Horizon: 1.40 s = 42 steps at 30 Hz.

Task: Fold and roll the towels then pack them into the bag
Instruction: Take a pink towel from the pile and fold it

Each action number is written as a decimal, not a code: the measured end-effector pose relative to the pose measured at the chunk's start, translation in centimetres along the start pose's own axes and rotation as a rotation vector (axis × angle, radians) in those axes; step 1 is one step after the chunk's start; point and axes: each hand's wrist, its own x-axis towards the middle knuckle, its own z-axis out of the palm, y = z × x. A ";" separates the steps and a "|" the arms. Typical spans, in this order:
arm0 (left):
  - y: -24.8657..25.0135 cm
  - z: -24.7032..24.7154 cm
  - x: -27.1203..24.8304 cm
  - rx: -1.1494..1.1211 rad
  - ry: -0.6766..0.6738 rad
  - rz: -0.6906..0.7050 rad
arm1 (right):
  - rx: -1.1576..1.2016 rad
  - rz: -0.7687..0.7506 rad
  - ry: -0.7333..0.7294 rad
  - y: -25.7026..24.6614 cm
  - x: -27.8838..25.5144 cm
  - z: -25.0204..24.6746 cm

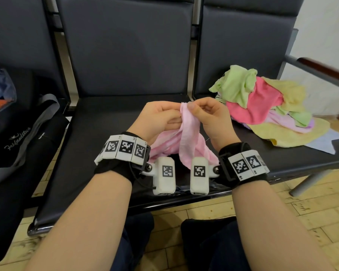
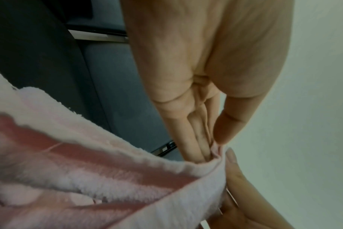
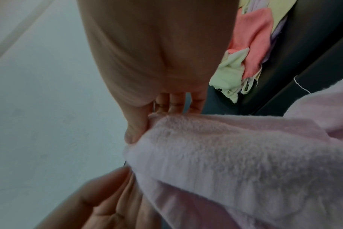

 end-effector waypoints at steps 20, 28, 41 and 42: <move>-0.1 -1.3 0.3 0.239 -0.012 0.081 | 0.029 0.120 -0.351 -0.6 -0.6 -0.5; -0.3 -1.8 0.6 0.315 0.038 0.130 | -0.120 0.127 -0.356 0.2 -0.1 -1.0; -0.2 -2.1 1.3 0.219 0.285 0.371 | -0.728 -0.172 0.277 0.8 0.7 -2.2; -0.2 -2.1 1.4 0.203 0.307 0.381 | -0.743 -0.204 0.364 0.5 0.7 -2.6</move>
